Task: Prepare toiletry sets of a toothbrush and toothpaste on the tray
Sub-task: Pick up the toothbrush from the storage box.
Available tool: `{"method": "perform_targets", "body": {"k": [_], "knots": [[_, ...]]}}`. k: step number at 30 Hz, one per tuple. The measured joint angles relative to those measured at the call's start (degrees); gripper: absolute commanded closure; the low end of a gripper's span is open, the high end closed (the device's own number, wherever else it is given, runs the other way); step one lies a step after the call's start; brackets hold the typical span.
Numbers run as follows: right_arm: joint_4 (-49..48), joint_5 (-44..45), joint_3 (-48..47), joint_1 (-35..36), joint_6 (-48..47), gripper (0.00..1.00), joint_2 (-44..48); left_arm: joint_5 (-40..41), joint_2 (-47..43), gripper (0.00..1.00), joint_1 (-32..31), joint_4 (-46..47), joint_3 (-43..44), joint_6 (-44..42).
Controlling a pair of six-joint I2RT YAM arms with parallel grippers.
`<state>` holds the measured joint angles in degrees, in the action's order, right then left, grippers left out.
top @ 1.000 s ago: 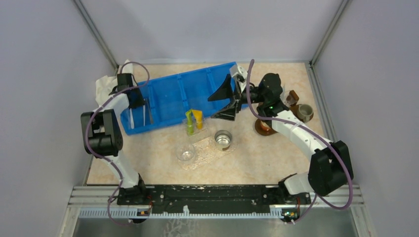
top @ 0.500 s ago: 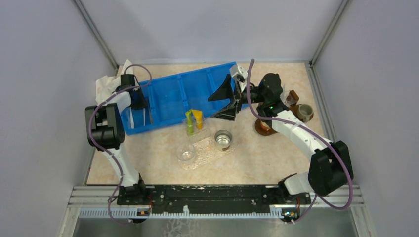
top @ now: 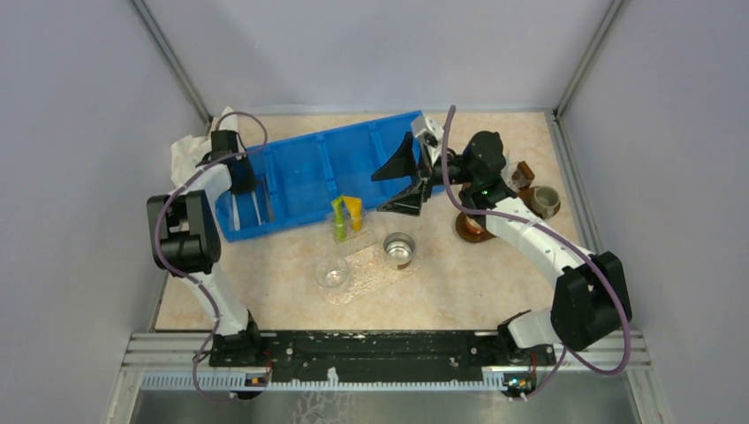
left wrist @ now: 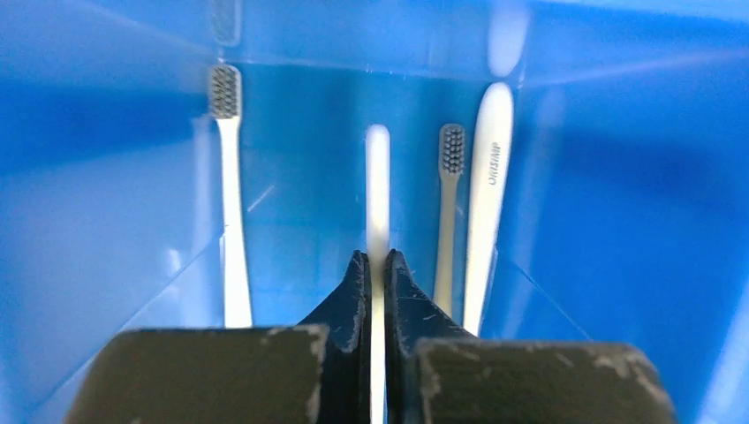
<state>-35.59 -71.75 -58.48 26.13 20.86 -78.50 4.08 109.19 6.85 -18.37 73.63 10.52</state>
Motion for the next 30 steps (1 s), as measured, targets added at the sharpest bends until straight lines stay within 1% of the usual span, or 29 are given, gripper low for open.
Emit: {"method": "perform_targets", "body": {"k": [8, 13, 16, 19, 21, 22, 23, 24, 25, 26, 28, 29, 30], "knots": [[-1.7, -0.4, 0.9, 0.0, 1.4, 0.21, -0.1, 0.4, -10.2, 1.00, 0.0, -0.1, -0.2, -0.3], [-2.8, -1.8, 0.9, 0.3, 1.9, 0.21, -0.1, -2.1, -17.2, 1.00, 0.0, 0.0, -1.3, -0.1], [-3.0, -3.3, 0.9, 0.3, 1.8, 0.21, -0.1, -5.2, -22.2, 1.00, 0.0, -0.1, -2.7, 0.5], [-2.2, -5.1, 1.4, 0.3, 0.2, 0.23, 0.7, -10.6, -28.6, 1.00, 0.0, 0.3, -4.3, 2.2], [0.2, -7.4, 1.8, 0.2, -3.2, 0.31, 2.3, -15.5, -33.9, 1.00, -0.1, 1.7, -6.3, 3.9], [1.3, -9.3, 2.2, -0.2, -4.8, 0.31, 3.6, -17.7, -36.0, 1.00, -0.2, 2.4, -7.2, 4.7], [1.0, -10.5, 2.8, -0.5, -5.2, 0.28, 4.7, -20.4, -38.4, 1.00, -0.4, 3.2, -8.3, 5.7], [-1.7, -11.9, 4.0, -1.2, -4.2, 0.21, 6.1, -22.9, -40.3, 1.00, -0.8, 3.8, -9.2, 6.6], [-7.5, -13.0, 5.9, -2.2, -1.2, 0.18, 7.6, -25.5, -42.1, 1.00, -1.5, 4.6, -10.1, 7.6], [-16.4, -13.9, 8.3, -3.5, 3.5, 0.17, 9.0, -27.9, -43.6, 1.00, -2.5, 5.3, -11.0, 8.5], [-30.7, -15.2, 12.3, -5.8, 10.9, 0.17, 11.1, -31.6, -45.8, 1.00, -5.3, 6.3, -13.0, 10.1], [-36.2, -15.9, 13.8, -6.9, 14.0, 0.18, 12.2, -33.4, -46.7, 1.00, -7.1, 6.8, -14.1, 11.0], [-39.5, -16.4, 14.5, -7.5, 15.9, 0.18, 12.9, -34.6, -47.3, 1.00, -8.5, 7.1, -15.0, 11.8]]}}
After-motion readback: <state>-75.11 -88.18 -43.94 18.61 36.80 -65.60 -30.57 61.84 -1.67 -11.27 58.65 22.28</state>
